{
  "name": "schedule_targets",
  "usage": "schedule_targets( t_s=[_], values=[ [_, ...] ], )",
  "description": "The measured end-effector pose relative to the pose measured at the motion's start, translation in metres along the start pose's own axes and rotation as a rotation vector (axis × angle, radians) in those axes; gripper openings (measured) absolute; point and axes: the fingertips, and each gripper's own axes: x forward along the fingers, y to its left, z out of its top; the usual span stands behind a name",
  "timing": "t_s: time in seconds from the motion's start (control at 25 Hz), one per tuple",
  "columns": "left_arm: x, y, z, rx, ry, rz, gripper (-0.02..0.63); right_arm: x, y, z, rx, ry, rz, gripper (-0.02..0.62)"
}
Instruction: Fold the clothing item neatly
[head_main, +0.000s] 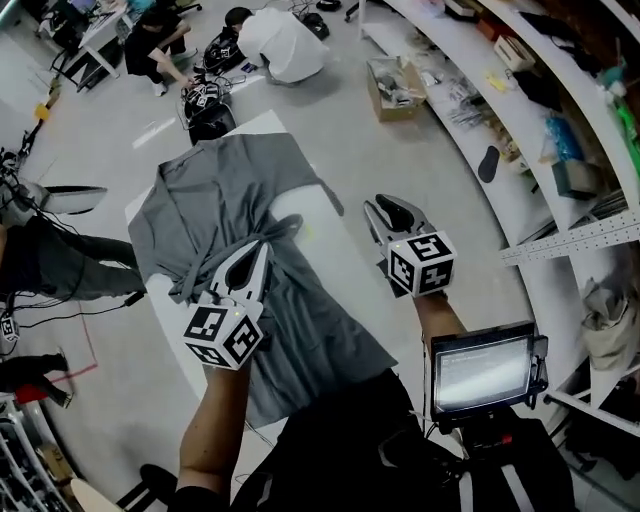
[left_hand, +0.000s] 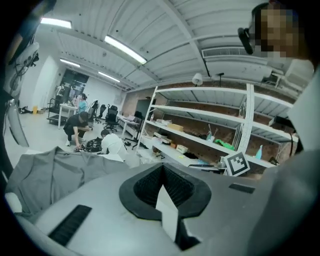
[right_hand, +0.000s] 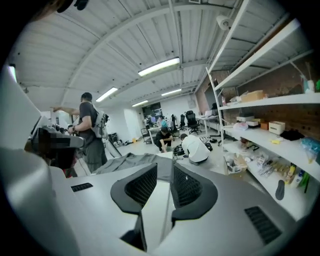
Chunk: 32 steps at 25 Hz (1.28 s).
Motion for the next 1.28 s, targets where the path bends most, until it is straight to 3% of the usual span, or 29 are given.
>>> schedule_targets(
  t_s=[0.24, 0.4, 0.68, 0.88, 1.04, 1.08, 1.12, 1.16, 1.2, 1.28],
  values=[
    [0.102, 0.019, -0.018, -0.011, 0.077, 0.080, -0.012, 0.080, -0.070, -0.061, 0.064, 0.066, 0.122, 0.133],
    [0.146, 0.040, -0.048, -0.019, 0.151, 0.108, -0.012, 0.135, -0.084, -0.129, 0.054, 0.199, 0.198, 0.234],
    [0.168, 0.069, -0.090, -0.041, 0.228, 0.135, -0.012, 0.209, -0.080, -0.218, 0.024, 0.324, 0.262, 0.295],
    [0.159, 0.079, -0.103, -0.040, 0.252, 0.161, -0.012, 0.235, -0.098, -0.275, 0.023, 0.429, 0.188, 0.295],
    [0.155, 0.082, -0.112, -0.037, 0.265, 0.155, -0.012, 0.252, -0.099, -0.299, 0.005, 0.460, 0.204, 0.291],
    [0.154, 0.082, -0.114, -0.033, 0.269, 0.150, -0.012, 0.255, -0.100, -0.302, 0.012, 0.458, 0.200, 0.288],
    [0.154, 0.082, -0.115, -0.027, 0.273, 0.146, -0.012, 0.257, -0.103, -0.303, 0.028, 0.453, 0.184, 0.234],
    [0.153, 0.082, -0.115, -0.022, 0.275, 0.143, -0.012, 0.257, -0.107, -0.303, 0.050, 0.444, 0.159, 0.090],
    [0.152, 0.083, -0.115, -0.019, 0.276, 0.143, -0.012, 0.257, -0.112, -0.301, 0.080, 0.431, 0.133, 0.024],
    [0.150, 0.086, -0.112, -0.019, 0.272, 0.149, -0.012, 0.254, -0.120, -0.291, 0.133, 0.400, 0.098, 0.015]
  ],
)
